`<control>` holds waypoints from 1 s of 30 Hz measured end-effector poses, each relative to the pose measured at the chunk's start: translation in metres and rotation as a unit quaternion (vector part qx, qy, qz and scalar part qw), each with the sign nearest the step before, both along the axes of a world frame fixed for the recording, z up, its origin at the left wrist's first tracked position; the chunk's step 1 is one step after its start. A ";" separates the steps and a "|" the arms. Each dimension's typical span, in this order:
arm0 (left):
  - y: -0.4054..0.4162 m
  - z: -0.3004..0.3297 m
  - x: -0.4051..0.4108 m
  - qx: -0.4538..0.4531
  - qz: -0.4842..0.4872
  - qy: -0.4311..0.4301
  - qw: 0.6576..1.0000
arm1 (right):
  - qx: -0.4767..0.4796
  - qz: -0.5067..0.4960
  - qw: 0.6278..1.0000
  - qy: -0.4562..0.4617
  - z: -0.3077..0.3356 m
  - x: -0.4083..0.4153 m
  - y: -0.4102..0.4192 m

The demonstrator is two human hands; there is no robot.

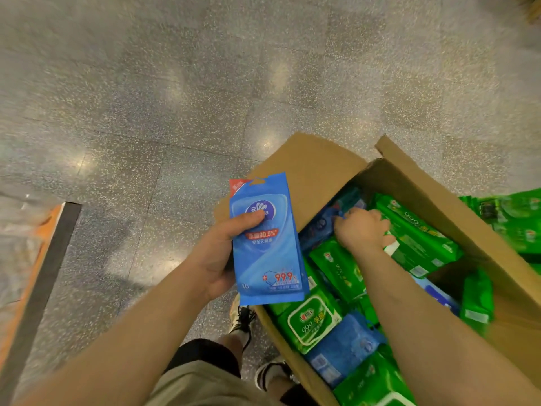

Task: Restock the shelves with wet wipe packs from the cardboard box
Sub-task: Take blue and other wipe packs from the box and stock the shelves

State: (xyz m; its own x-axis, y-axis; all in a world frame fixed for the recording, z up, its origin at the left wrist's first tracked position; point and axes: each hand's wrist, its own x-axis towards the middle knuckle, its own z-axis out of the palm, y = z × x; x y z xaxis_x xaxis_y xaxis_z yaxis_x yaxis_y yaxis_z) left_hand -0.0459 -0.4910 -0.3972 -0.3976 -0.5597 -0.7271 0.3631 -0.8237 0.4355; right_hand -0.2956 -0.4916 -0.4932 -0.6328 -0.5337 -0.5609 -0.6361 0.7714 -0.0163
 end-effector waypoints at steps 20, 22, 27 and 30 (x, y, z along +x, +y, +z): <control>0.011 0.058 -0.056 -0.055 -0.178 0.021 0.982 | -0.525 -0.202 0.826 -0.019 0.180 0.003 0.148; 0.021 0.066 -0.067 -0.065 -0.216 0.025 0.974 | -0.547 -0.244 0.801 -0.001 0.198 -0.005 0.171; 0.061 0.080 -0.097 -0.108 -0.294 0.043 0.949 | -0.588 -0.316 0.743 -0.054 0.246 -0.003 0.229; 0.106 0.093 -0.118 -0.112 -0.349 0.050 0.929 | -0.603 -0.344 0.714 -0.096 0.266 0.009 0.265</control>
